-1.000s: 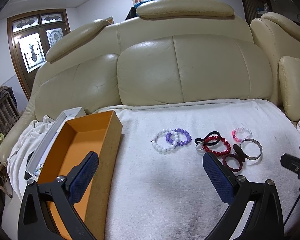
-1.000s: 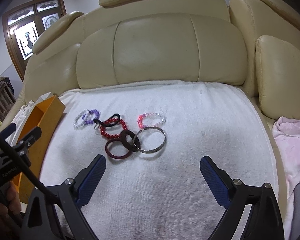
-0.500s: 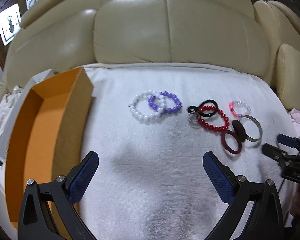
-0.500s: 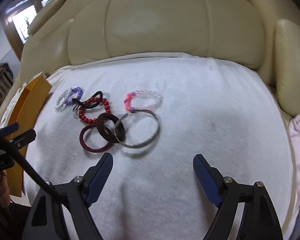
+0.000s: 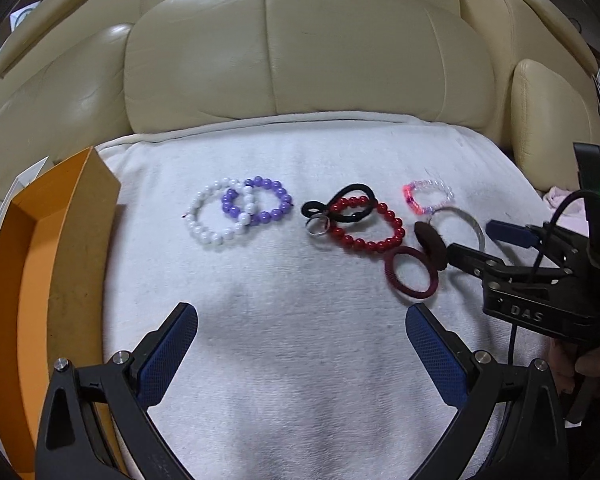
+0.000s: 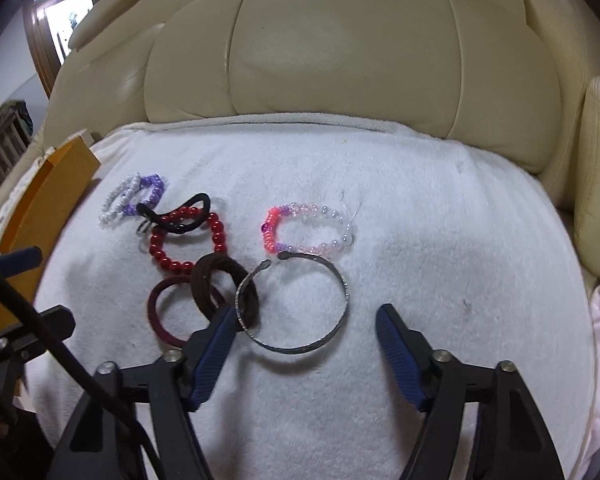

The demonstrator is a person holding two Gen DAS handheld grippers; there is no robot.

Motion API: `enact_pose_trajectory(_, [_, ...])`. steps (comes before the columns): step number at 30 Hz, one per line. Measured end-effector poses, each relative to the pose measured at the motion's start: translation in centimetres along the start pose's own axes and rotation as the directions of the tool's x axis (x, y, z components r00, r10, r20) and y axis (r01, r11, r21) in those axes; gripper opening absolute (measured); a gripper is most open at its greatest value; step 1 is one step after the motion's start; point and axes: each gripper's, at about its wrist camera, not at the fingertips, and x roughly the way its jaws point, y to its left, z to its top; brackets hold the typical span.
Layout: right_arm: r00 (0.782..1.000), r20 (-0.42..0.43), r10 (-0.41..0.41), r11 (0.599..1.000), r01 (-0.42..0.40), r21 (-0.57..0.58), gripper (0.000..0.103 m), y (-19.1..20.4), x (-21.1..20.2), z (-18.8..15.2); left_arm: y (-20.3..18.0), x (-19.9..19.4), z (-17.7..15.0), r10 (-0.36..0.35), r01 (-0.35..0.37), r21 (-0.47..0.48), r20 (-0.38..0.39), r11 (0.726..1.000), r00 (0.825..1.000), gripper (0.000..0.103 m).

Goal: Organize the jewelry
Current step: 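Grasp the silver bangle with the right tool while the left tool grasps the dark red bangle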

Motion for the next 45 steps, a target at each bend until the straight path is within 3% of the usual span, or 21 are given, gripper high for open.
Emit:
enact_pose_trajectory(5, [0.999, 0.0, -0.038, 0.998, 0.038, -0.042, 0.058, 0.6, -0.1, -0.1, -0.7, -0.1, -0.1, -0.008, 0.008, 0.021, 0.003, 1.0, 1.0, 0.103])
enact_pose_trajectory(9, [1.0, -0.011, -0.027, 0.996, 0.026, -0.084, 0.057, 1.3, -0.3, -0.3, -1.2, -0.2, -0.2, -0.001, 0.001, 0.031, 0.001, 1.0, 1.0, 0.103])
enact_pose_trajectory(14, [0.991, 0.018, 0.132, 0.991, -0.131, -0.027, 0.057, -0.8, -2.6, -0.4, -1.0, -0.6, -0.2, -0.004, 0.003, 0.029, 0.016, 1.0, 1.0, 0.103])
enact_pose_trajectory(19, [0.983, 0.052, 0.176, 0.984, -0.174, -0.029, 0.059, -2.6, -4.1, -1.0, -1.3, -0.3, 0.0, -0.034, 0.034, 0.033, 0.014, 0.999, 0.999, 0.103])
enact_pose_trajectory(28, [0.992, 0.035, 0.122, 0.992, -0.122, -0.026, 0.059, -3.6, -4.1, -1.3, -4.5, 3.1, 0.5, -0.14, 0.144, 0.073, -0.067, 0.987, 0.988, 0.103])
enact_pose_trajectory(34, [0.994, 0.046, 0.103, 0.995, -0.103, 0.001, 0.059, -4.0, -4.2, -0.7, -5.9, 4.8, 0.7, -0.102, 0.104, 0.092, -0.032, 0.99, 0.994, 0.102])
enact_pose_trajectory(36, [0.993, 0.045, 0.107, 0.994, -0.107, -0.002, 0.059, -3.8, -4.1, -0.6, -6.0, 4.7, 0.4, -0.07, 0.069, 0.12, 0.006, 0.99, 0.998, 0.091])
enact_pose_trajectory(38, [0.993, 0.045, 0.111, 0.994, -0.11, -0.011, 0.059, -3.5, -4.0, -0.4, -5.8, 4.5, 0.5, -0.059, 0.052, 0.15, 0.037, 0.987, 0.998, 0.06])
enact_pose_trajectory(41, [0.993, 0.042, 0.114, 0.993, -0.114, -0.021, 0.06, -3.0, -3.7, -0.2, -4.1, 4.1, 0.7, -0.076, 0.068, 0.135, 0.056, 0.988, 0.996, 0.024])
enact_pose_trajectory(43, [0.994, 0.037, 0.105, 0.994, -0.104, -0.035, 0.068, -2.6, -3.4, -0.2, -2.7, 3.9, 0.9, -0.117, 0.112, 0.102, 0.046, 0.988, 0.992, 0.015])
enact_pose_trajectory(45, [0.995, 0.028, 0.091, 0.994, -0.089, -0.062, 0.069, -2.1, -2.9, -0.2, -1.6, 3.5, 1.0, -0.149, 0.146, 0.077, 0.035, 0.986, 0.988, 0.01])
